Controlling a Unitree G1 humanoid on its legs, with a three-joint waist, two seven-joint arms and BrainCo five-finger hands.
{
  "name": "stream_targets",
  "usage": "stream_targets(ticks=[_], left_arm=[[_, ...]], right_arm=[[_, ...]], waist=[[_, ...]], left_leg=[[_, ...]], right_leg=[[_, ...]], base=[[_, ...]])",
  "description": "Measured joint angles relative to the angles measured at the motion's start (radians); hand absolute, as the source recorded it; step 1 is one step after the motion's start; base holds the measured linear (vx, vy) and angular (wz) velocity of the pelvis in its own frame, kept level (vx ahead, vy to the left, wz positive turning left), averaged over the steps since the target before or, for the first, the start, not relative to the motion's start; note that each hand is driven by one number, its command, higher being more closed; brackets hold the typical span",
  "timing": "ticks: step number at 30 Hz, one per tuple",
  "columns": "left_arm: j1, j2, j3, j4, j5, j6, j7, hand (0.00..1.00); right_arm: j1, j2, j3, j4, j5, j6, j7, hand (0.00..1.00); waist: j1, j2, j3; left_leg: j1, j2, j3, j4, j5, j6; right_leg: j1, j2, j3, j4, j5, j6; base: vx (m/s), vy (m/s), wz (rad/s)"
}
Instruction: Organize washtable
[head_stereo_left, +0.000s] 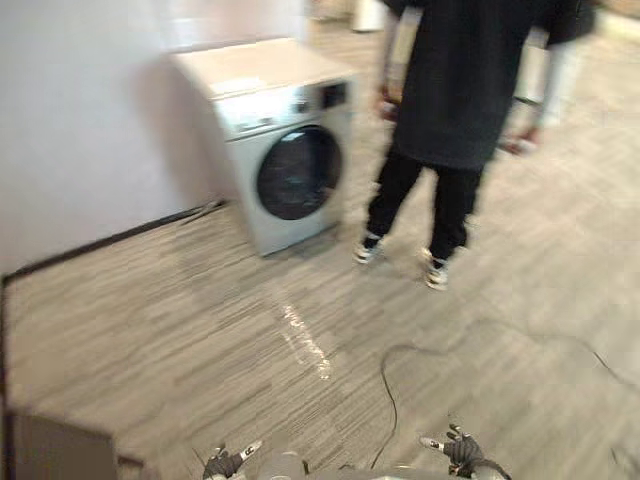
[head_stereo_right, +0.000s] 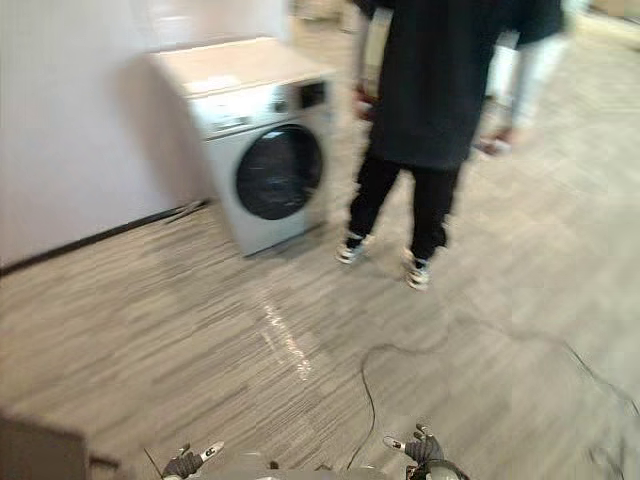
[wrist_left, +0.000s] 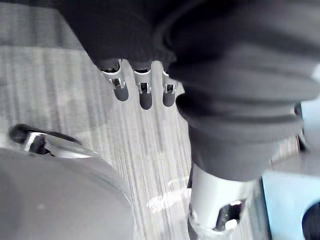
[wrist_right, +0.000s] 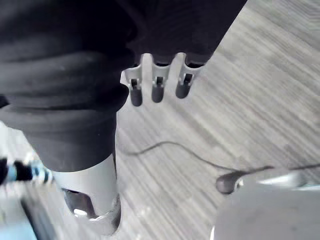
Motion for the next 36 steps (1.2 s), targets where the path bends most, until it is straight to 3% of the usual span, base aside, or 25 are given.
stream_targets(ticks=[1, 2, 4, 5, 6, 7, 8, 9, 10, 12, 13, 14, 15, 17, 19, 23, 27, 36], left_arm=[[0.005, 0.002, -0.038, -0.013, 0.022, -0.014, -0.002, 0.00], [0.007, 0.004, -0.072, -0.029, 0.041, -0.022, -0.003, 0.00], [0.002, 0.007, -0.126, -0.057, 0.067, -0.033, -0.003, 0.00], [0.000, 0.010, -0.146, -0.075, 0.081, -0.039, -0.005, 0.00], [-0.006, 0.013, -0.152, -0.075, 0.078, -0.040, -0.005, 0.00], [-0.019, 0.014, -0.169, -0.066, 0.069, -0.036, -0.006, 0.00], [-0.034, 0.006, -0.172, -0.066, 0.061, -0.034, -0.008, 0.00], [-0.039, 0.000, -0.172, -0.072, 0.060, -0.034, -0.004, 0.00], [-0.040, -0.010, -0.171, -0.081, 0.060, -0.037, 0.000, 0.00], [-0.038, -0.013, -0.164, -0.078, 0.061, -0.038, 0.001, 0.00], [-0.036, -0.014, -0.160, -0.066, 0.061, -0.038, 0.004, 0.00], [-0.035, -0.013, -0.150, -0.056, 0.061, -0.037, 0.006, 0.00], [-0.033, -0.015, -0.123, -0.027, 0.062, -0.036, 0.011, 0.00], [-0.011, -0.017, -0.116, 0.025, 0.061, -0.031, 0.018, 0.00], [-0.015, -0.018, -0.099, 0.037, 0.062, -0.029, 0.018, 0.00], [-0.016, -0.024, -0.071, 0.043, 0.050, -0.026, 0.019, 0.00], [-0.017, -0.023, -0.062, 0.058, 0.050, -0.027, 0.018, 0.00], [-0.019, -0.006, -0.061, 0.066, 0.051, -0.026, 0.018, 0.00]], right_arm=[[0.016, -0.001, -0.011, -0.028, -0.005, -0.002, -0.002, 0.00], [0.031, 0.004, -0.018, -0.052, -0.008, -0.002, -0.005, 0.00], [0.047, 0.028, -0.052, -0.085, -0.023, -0.005, -0.007, 0.00], [0.043, 0.055, -0.053, -0.089, -0.026, -0.004, -0.006, 0.00], [0.041, 0.072, -0.053, -0.091, -0.025, -0.003, -0.004, 0.00], [0.041, 0.085, -0.053, -0.109, -0.029, -0.001, -0.003, 0.00], [0.042, 0.085, -0.044, -0.119, -0.029, 0.000, -0.003, 0.00], [0.042, 0.083, -0.042, -0.122, -0.026, 0.000, -0.004, 0.00], [0.044, 0.079, -0.033, -0.124, -0.021, 0.001, -0.006, 0.00], [0.058, 0.076, -0.030, -0.126, -0.023, -0.001, -0.003, 0.00], [0.067, 0.075, -0.030, -0.129, -0.024, -0.003, -0.002, 0.00], [0.071, 0.074, -0.030, -0.128, -0.025, -0.005, -0.001, 0.00], [0.079, 0.076, -0.031, -0.115, -0.033, -0.006, 0.001, 0.00], [0.076, 0.065, -0.030, -0.065, -0.045, -0.004, 0.002, 0.00], [0.068, 0.060, -0.032, -0.049, -0.051, -0.002, 0.004, 0.00], [0.068, 0.064, -0.027, -0.026, -0.052, -0.001, 0.004, 0.00], [0.059, 0.059, -0.006, -0.006, -0.050, -0.003, 0.003, 0.00], [0.039, 0.058, -0.004, 0.038, -0.049, -0.011, 0.003, 0.00]], waist=[[0.001, 0.010, 0.004], [-0.003, 0.008, 0.004], [-0.002, 0.007, 0.001], [0.012, -0.006, 0.002], [0.012, -0.013, 0.007], [0.009, -0.015, 0.008], [0.024, -0.012, 0.007], [0.037, -0.009, 0.008], [0.042, -0.010, 0.008], [0.050, -0.006, 0.006], [0.053, -0.003, -0.005], [0.054, -0.009, -0.017], [0.058, -0.006, -0.040], [0.060, -0.006, -0.099], [0.053, 0.000, -0.097], [0.059, -0.017, -0.091], [0.054, -0.036, -0.100], [0.049, -0.045, -0.105]], left_leg=[[0.005, 0.022, -0.036, -0.103, 0.044, -0.066], [0.031, 0.035, 0.027, -0.130, 0.108, -0.077], [0.049, 0.039, 0.164, -0.147, 0.100, -0.034], [0.040, 0.056, 0.250, -0.119, 0.075, -0.012], [0.040, 0.063, 0.283, -0.104, 0.062, -0.008], [0.040, 0.070, 0.321, -0.080, 0.046, 0.011], [0.051, 0.068, 0.326, -0.080, 0.047, 0.013], [0.063, 0.070, 0.335, -0.087, 0.048, 0.016], [0.100, 0.057, 0.363, -0.104, 0.044, 0.022], [0.168, 0.036, 0.428, -0.140, 0.035, 0.038], [0.192, 0.025, 0.453, -0.155, 0.035, 0.038], [0.197, 0.015, 0.457, -0.160, 0.036, 0.039], [0.205, -0.009, 0.449, -0.189, 0.037, 0.040], [0.204, -0.042, 0.439, -0.264, 0.045, 0.052], [0.214, -0.063, 0.440, -0.306, 0.054, 0.058], [0.294, -0.076, 0.440, -0.352, 0.061, 0.051], [0.294, -0.099, 0.443, -0.384, 0.079, 0.057], [0.309, -0.140, 0.433, -0.422, 0.100, 0.060]], right_leg=[[-0.006, -0.010, 0.046, 0.011, -0.010, 0.015], [-0.012, -0.037, 0.082, 0.020, -0.026, 0.031], [-0.044, -0.109, 0.062, 0.002, -0.040, 0.031], [-0.076, -0.148, 0.035, -0.010, 0.029, 0.053], [-0.091, -0.157, 0.031, -0.024, 0.068, 0.099], [-0.103, -0.154, 0.003, -0.065, 0.127, 0.117], [-0.103, -0.159, -0.062, -0.099, 0.179, 0.076], [-0.106, -0.166, -0.119, -0.092, 0.179, 0.052], [-0.102, -0.198, -0.293, -0.048, 0.142, 0.029], [-0.077, -0.240, -0.490, -0.022, 0.088, 0.014], [-0.063, -0.249, -0.513, -0.052, 0.102, 0.026], [-0.061, -0.244, -0.499, -0.071, 0.121, 0.050], [-0.054, -0.242, -0.452, -0.130, 0.159, 0.100], [-0.041, -0.239, -0.392, -0.261, 0.243, 0.107], [-0.051, -0.244, -0.382, -0.281, 0.267, 0.110], [0.008, -0.246, -0.363, -0.285, 0.268, 0.110], [-0.002, -0.261, -0.351, -0.285, 0.272, 0.117], [-0.013, -0.282, -0.342, -0.285, 0.281, 0.129]], base=[[0.10, 0.334, -1.98], [0.13, 0.369, -1.82], [0.14, 0.437, -1.80], [0.10, 0.439, -1.97], [0.04, 0.407, -1.94], [0.04, 0.349, -1.73], [0.04, 0.305, -1.77], [0.05, 0.224, -1.66], [0.04, 0.128, -1.22], [0.05, 0.114, -1.12], [0.03, 0.075, -0.88], [0.00, 0.030, -0.78], [0.02, 0.017, -0.72], [0.05, 0.006, -0.77], [0.00, 0.040, -0.37], [-0.05, 0.046, -0.09], [-0.10, 0.019, -0.04], [-0.03, 0.016, 0.00]])
